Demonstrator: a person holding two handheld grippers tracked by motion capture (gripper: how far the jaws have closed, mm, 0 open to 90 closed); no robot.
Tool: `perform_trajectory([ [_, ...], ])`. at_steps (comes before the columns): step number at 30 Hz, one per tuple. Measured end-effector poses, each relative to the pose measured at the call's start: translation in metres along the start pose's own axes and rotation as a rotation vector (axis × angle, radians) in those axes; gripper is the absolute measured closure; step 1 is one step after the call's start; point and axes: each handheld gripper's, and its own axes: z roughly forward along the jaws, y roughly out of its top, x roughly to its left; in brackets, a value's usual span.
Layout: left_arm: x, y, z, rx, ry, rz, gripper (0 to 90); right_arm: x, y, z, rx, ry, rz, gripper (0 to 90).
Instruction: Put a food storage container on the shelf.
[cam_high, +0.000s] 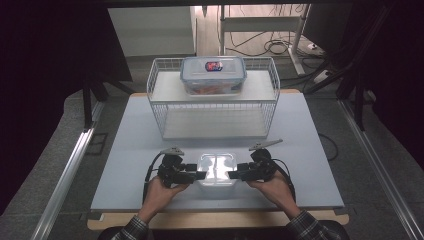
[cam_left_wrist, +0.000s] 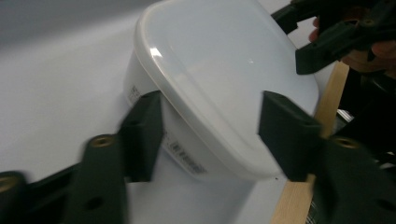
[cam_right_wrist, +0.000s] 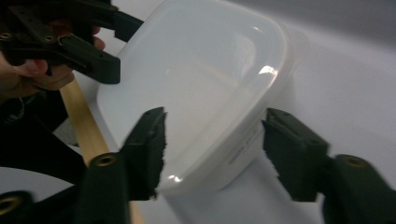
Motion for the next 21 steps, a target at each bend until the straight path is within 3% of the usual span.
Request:
perform_trajectory([
  [3,-0.001,-0.001,-0.005,-0.017,-0.010,-0.061,59.7,0.004,-0.001,-0.007,-0.006,-0.016,0.033,61.0],
  [5,-0.002,-0.001,-0.006,-0.030,-0.001,-0.068,61.7,0.005,-0.001,-0.008,-0.011,-0.024,0.048,62.8],
  [9,-0.008,0.001,-0.009,-0.082,0.062,-0.079,71.6,0.006,0.000,-0.015,-0.061,-0.041,0.076,74.2],
  [14,-0.005,-0.001,-0.011,-0.116,0.051,-0.112,76.7,0.006,-0.002,-0.015,-0.101,-0.051,0.095,78.6],
  [17,-0.009,0.000,-0.010,-0.115,0.088,-0.092,78.7,0.009,-0.001,-0.014,-0.114,-0.096,0.053,79.3],
  [21,-0.009,0.001,-0.011,-0.123,0.087,-0.095,78.7,0.010,0.000,-0.015,-0.136,-0.106,0.030,79.3],
])
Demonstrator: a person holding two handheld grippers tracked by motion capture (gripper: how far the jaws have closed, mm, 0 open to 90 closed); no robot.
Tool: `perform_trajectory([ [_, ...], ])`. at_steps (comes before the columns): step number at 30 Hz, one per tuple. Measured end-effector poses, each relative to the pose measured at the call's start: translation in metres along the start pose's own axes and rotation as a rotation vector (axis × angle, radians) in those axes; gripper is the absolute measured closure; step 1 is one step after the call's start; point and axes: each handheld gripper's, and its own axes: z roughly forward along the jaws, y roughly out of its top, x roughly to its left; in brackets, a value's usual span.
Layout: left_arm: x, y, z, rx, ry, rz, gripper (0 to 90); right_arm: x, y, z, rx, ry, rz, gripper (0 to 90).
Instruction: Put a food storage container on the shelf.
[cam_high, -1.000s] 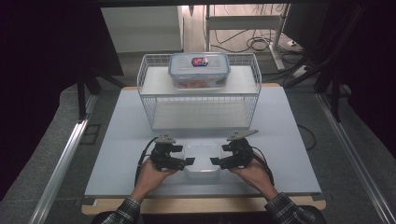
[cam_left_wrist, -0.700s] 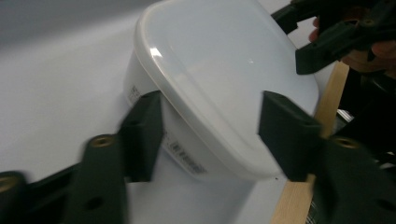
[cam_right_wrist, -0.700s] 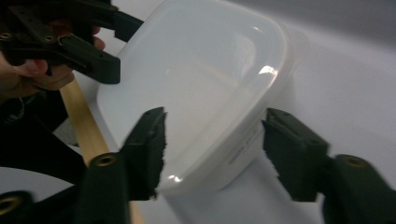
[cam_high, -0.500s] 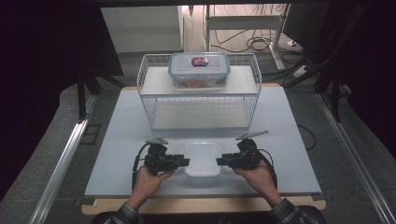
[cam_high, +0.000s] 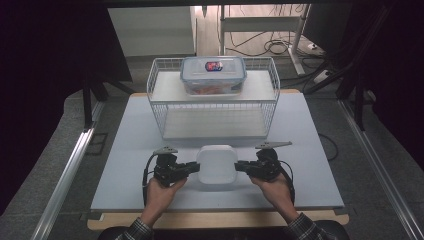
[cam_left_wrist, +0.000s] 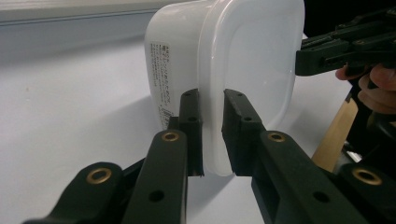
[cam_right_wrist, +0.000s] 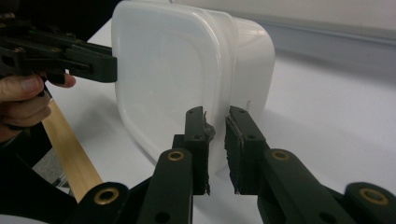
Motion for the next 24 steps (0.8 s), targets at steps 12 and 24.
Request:
perform_trajectory([
  [12,-0.013,0.025,-0.014,-0.067,0.032,0.066,78.6,0.009,0.022,-0.016,-0.089,-0.004,-0.063,79.3],
  [24,-0.024,0.065,-0.035,-0.104,0.067,0.131,78.6,0.012,0.058,-0.031,-0.173,0.016,-0.098,79.3],
])
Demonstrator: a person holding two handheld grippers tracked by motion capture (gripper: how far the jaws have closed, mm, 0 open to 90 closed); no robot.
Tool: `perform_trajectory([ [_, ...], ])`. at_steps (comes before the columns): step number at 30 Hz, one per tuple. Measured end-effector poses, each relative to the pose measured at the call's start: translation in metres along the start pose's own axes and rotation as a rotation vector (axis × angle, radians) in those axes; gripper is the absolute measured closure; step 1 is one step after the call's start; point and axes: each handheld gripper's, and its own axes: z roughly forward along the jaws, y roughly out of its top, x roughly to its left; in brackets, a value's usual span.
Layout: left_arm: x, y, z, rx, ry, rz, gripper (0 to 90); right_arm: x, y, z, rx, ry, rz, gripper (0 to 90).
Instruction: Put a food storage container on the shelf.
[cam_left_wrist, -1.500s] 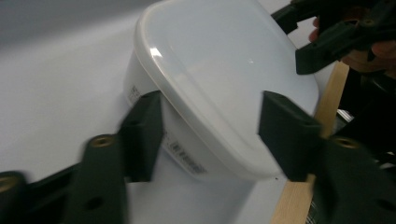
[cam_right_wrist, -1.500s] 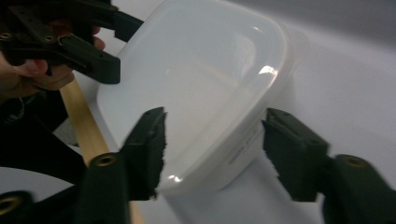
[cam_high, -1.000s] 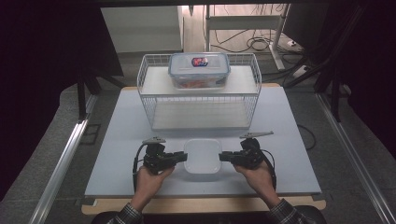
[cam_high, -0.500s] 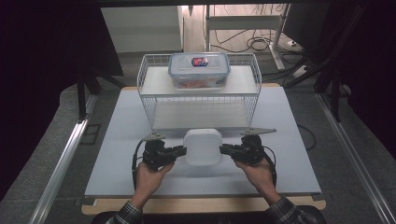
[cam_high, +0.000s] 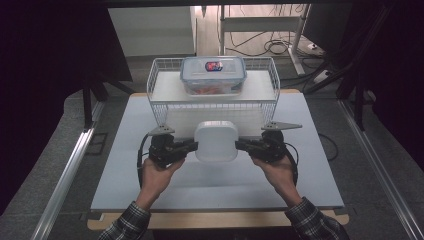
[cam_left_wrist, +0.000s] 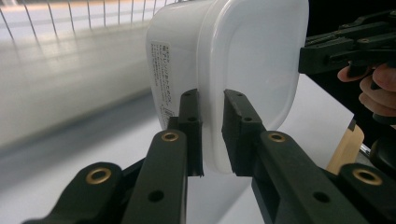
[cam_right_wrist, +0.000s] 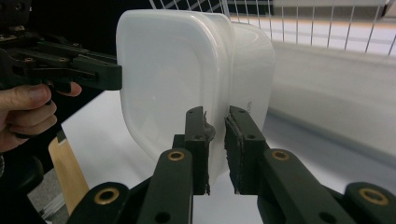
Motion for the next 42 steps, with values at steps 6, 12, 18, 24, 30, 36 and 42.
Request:
perform_trajectory([
  [6,-0.001,0.022,-0.007,-0.029,-0.003,0.017,78.6,0.002,0.018,-0.005,-0.030,-0.004,-0.019,79.4],
  [12,-0.001,0.046,-0.014,-0.054,0.000,0.029,78.6,0.004,0.042,-0.011,-0.061,-0.003,-0.035,79.4],
  [18,0.002,0.070,-0.022,-0.084,0.001,0.030,78.5,0.006,0.071,-0.015,-0.089,-0.001,-0.049,79.5],
  [24,0.004,0.087,-0.027,-0.100,0.005,0.036,78.5,0.007,0.092,-0.016,-0.104,-0.005,-0.068,79.5],
  [30,0.005,0.113,-0.035,-0.113,0.021,0.054,78.5,0.007,0.121,-0.017,-0.131,-0.001,-0.074,79.5],
  [36,0.008,0.141,-0.044,-0.128,0.020,0.059,78.5,0.008,0.144,-0.020,-0.149,-0.001,-0.072,79.5],
  [42,0.012,0.163,-0.044,-0.135,0.021,0.060,78.5,0.005,0.164,-0.020,-0.165,-0.008,-0.068,79.4],
])
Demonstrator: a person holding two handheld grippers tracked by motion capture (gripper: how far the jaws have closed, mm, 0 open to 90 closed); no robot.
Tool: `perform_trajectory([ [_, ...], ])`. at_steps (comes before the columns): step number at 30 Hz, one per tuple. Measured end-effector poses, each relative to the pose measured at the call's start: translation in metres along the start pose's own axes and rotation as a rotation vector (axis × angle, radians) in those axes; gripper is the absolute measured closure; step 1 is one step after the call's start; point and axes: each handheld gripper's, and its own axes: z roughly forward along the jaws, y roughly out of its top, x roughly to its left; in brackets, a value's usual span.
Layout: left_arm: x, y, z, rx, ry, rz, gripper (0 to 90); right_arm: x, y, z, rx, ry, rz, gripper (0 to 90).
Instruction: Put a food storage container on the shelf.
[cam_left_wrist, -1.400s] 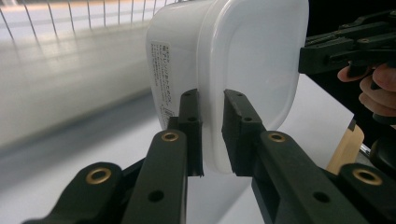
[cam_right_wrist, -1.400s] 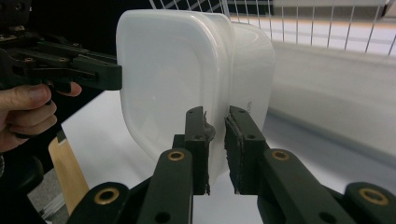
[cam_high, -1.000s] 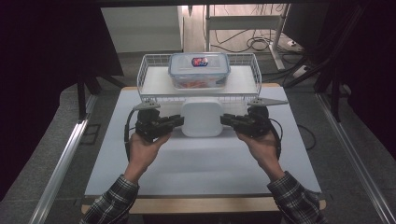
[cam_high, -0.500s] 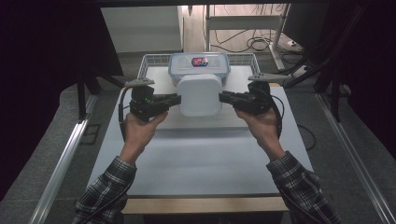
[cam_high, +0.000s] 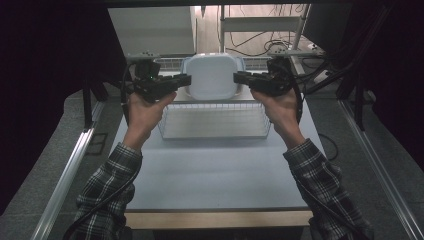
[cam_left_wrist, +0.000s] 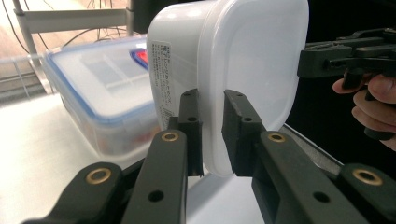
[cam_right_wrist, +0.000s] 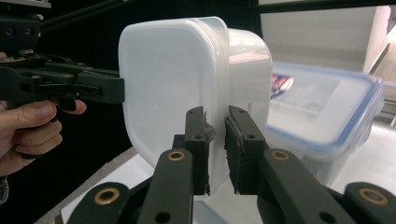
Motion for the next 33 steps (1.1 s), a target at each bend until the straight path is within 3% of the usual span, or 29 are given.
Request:
perform_trajectory([
  [5,0.009,0.018,0.008,0.000,0.009,-0.008,78.4,-0.008,0.018,0.008,-0.011,-0.024,0.007,79.1],
  [12,0.019,0.030,0.020,0.010,0.019,-0.029,78.2,-0.021,0.029,0.018,-0.009,-0.045,0.025,78.6],
  [22,0.029,0.031,0.029,-0.015,-0.001,-0.053,75.8,-0.031,0.032,0.026,0.000,-0.042,0.053,77.2],
  [24,0.030,0.031,0.030,-0.028,-0.015,-0.061,71.0,-0.030,0.033,0.028,0.003,-0.047,0.049,74.9],
  [29,0.030,0.034,0.037,-0.025,0.014,-0.052,67.5,-0.028,0.036,0.035,0.021,-0.093,0.022,69.2],
  [33,0.033,0.034,0.041,-0.015,0.029,-0.053,67.0,-0.032,0.037,0.041,0.034,-0.104,0.032,66.8],
])
